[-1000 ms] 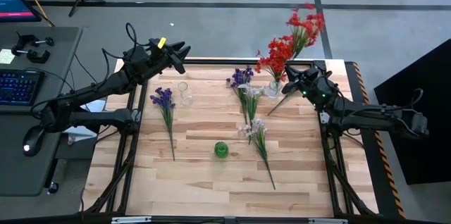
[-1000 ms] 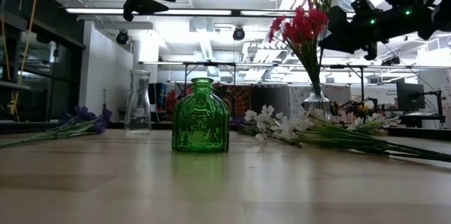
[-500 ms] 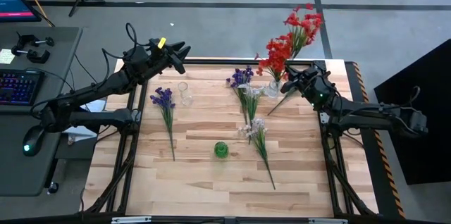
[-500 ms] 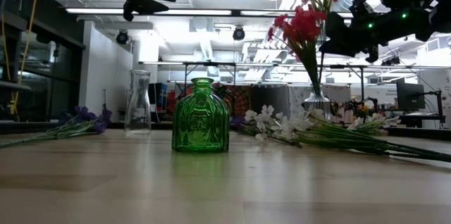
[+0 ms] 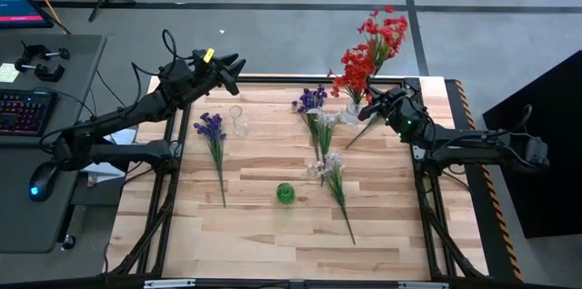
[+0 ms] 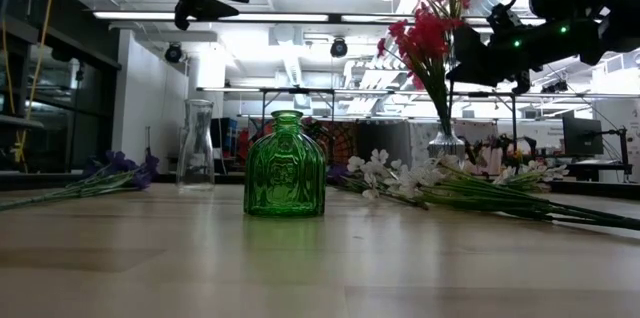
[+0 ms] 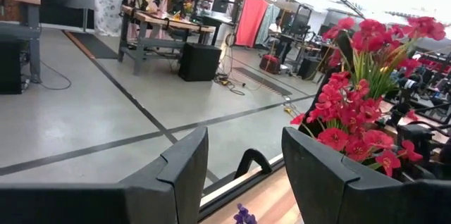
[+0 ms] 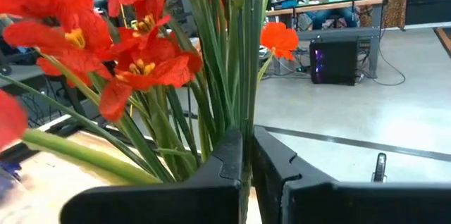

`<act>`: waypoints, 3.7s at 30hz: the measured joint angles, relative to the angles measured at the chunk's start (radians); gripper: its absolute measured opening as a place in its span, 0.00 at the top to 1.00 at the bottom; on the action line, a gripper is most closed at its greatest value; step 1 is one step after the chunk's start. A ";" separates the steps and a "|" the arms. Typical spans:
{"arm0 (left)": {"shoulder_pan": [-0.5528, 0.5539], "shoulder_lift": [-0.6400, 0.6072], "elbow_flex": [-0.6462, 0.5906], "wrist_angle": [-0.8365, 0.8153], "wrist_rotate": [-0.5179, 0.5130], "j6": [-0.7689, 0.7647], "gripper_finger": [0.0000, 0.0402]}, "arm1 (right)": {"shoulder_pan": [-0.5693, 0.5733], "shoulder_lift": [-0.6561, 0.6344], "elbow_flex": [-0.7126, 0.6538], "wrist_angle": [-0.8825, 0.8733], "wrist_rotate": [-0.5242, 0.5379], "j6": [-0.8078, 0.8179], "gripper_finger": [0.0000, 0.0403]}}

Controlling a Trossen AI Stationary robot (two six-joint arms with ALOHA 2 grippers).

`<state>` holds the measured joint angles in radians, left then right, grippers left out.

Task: Sort flowers into vase by color
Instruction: Put the orange flowers into the top right transparent flower vase

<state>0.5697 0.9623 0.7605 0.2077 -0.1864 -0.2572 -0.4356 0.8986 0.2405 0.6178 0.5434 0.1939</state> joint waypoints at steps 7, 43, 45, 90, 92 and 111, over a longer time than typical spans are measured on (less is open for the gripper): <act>0.000 0.000 0.000 0.000 0.000 0.033 0.58 | 0.000 0.000 0.000 -0.068 -0.003 -0.012 1.00; 0.000 0.000 0.000 0.000 0.000 0.033 0.58 | 0.000 -0.001 0.001 -0.319 -0.080 0.064 1.00; 0.000 0.000 0.000 0.000 0.000 0.033 0.58 | 0.000 -0.001 0.001 -0.321 -0.080 0.068 1.00; 0.000 0.000 0.000 -0.005 -0.008 0.068 0.58 | 0.000 -0.255 -0.001 -0.399 -0.143 0.094 0.63; 0.000 0.000 0.000 -0.003 -0.008 0.066 0.58 | 0.000 -0.275 -0.001 -0.400 -0.158 0.095 0.63; 0.000 0.000 0.000 0.000 -0.016 -0.001 0.58 | -0.189 -0.163 0.135 -0.460 -0.413 0.008 0.63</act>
<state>0.5701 0.9619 0.7605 0.2081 -0.2028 -0.2584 -0.6249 0.7351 0.3752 0.1575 0.1303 0.2017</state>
